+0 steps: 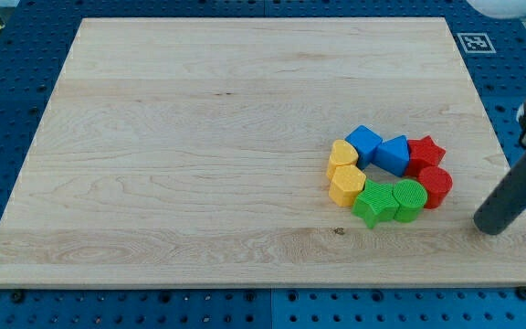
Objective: Separate the group of blocks
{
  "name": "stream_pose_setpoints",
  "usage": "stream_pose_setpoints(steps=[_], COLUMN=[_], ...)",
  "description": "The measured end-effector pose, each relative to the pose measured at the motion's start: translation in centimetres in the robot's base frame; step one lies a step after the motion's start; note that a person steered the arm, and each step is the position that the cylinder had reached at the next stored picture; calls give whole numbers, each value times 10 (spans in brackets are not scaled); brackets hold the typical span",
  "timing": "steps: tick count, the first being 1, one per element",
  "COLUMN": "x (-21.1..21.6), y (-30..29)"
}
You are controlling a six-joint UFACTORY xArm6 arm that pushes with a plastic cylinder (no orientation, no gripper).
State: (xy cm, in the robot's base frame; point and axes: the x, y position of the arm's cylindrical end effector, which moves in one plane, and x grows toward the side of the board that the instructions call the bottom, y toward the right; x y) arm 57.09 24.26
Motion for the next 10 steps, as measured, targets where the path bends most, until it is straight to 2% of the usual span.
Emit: stream_pose_setpoints(steps=[4,10], x=[-2,-54], y=[-46,-68])
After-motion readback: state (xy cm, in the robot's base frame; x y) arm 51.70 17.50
